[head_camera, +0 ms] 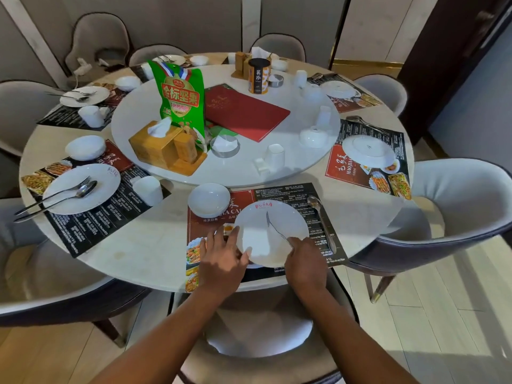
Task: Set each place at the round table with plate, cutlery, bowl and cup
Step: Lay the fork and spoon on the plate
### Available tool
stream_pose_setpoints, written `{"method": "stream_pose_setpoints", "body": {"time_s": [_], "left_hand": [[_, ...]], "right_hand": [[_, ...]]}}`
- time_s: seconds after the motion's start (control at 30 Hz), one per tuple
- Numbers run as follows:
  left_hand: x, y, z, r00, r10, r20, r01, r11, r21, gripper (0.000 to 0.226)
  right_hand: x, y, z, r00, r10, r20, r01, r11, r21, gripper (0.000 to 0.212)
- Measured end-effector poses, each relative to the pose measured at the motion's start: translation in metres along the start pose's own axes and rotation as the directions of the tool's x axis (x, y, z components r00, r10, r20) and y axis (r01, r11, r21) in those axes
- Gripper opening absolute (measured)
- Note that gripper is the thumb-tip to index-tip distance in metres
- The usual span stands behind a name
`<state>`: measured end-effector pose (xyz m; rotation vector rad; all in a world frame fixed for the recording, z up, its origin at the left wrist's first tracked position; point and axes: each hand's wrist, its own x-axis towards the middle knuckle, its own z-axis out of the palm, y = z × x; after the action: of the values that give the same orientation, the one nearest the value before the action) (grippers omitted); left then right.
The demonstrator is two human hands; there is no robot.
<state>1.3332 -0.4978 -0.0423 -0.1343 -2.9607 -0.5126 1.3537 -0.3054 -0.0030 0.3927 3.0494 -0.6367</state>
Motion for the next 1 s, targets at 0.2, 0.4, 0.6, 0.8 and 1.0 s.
{"method": "stream_pose_setpoints", "body": {"time_s": [0.2,0.4,0.6,0.8,1.0], "left_hand": [[-0.008,-0.009,-0.008,1.0,0.028,-0.003,-0.028,1.0,0.006,0.062],[-0.01,-0.01,-0.012,0.994,0.039,0.105,-0.042,0.999,0.019,0.067],[-0.013,-0.01,-0.017,0.98,0.054,0.19,-0.069,0.995,0.074,0.069],[-0.012,-0.009,-0.019,0.974,0.062,0.219,-0.08,0.994,0.07,0.07],[-0.006,-0.007,-0.021,0.975,0.068,0.213,-0.088,0.993,0.081,0.071]], "right_hand": [[-0.02,-0.017,0.013,1.0,0.011,0.017,-0.008,0.986,-0.164,0.038],[-0.027,-0.03,0.02,0.999,0.04,0.017,-0.036,0.975,-0.218,0.043],[-0.036,-0.044,0.028,0.997,0.041,0.06,-0.027,0.978,-0.206,0.042],[-0.031,-0.047,0.03,0.999,0.032,0.039,-0.025,0.989,-0.149,0.035],[-0.032,-0.047,0.029,0.997,0.067,0.039,-0.063,0.994,-0.089,0.023]]}}
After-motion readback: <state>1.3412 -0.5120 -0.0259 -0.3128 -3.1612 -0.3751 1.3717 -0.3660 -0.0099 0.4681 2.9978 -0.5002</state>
